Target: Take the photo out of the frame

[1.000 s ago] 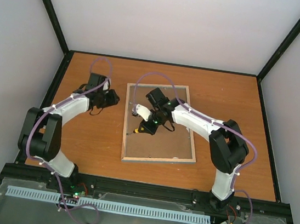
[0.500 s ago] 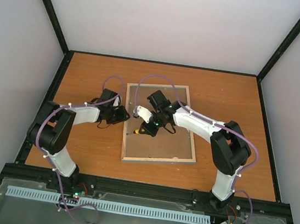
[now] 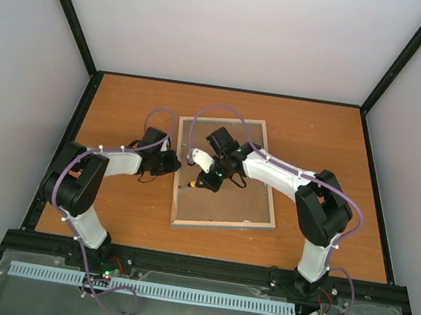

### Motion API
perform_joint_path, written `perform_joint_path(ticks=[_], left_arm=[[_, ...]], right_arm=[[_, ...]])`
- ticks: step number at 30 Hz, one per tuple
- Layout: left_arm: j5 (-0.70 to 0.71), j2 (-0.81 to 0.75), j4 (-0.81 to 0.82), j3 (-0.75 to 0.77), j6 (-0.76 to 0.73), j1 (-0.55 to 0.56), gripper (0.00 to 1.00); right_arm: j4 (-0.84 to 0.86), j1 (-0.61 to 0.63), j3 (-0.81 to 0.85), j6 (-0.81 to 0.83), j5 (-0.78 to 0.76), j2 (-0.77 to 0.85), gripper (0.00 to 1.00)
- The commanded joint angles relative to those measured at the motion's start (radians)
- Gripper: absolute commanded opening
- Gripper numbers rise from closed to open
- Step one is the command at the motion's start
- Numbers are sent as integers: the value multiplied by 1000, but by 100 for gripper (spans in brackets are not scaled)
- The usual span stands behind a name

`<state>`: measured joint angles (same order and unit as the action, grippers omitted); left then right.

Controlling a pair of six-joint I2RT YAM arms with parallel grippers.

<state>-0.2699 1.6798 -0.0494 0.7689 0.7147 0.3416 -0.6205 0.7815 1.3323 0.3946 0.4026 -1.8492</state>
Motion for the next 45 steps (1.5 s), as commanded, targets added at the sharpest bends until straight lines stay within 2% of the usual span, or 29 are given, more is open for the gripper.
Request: perform_joint_path(ticks=[1, 4, 7, 15, 21, 29, 35, 45], left_arm=[[2, 19, 20, -46, 23, 12, 1], [3, 19, 46, -67, 9, 14, 1], [5, 9, 81, -90, -7, 14, 1], [-33, -48, 204, -180, -32, 15, 1], [-114, -41, 264, -197, -66, 18, 1], [-111, -117, 279, -254, -62, 106, 1], [-113, -129, 317, -306, 6, 119, 1], [-81, -87, 323, -297, 32, 119, 1]], right_arm=[[3, 9, -11, -35, -165, 12, 3], [13, 9, -10, -66, -266, 25, 3], [7, 9, -10, -82, -305, 51, 3], [-41, 0, -27, -51, -211, 173, 3], [-28, -41, -103, 4, -234, 281, 3], [-68, -93, -156, 41, -231, 318, 3], [-50, -97, -106, 56, -223, 287, 3], [-114, -96, 193, 17, -140, 18, 3]])
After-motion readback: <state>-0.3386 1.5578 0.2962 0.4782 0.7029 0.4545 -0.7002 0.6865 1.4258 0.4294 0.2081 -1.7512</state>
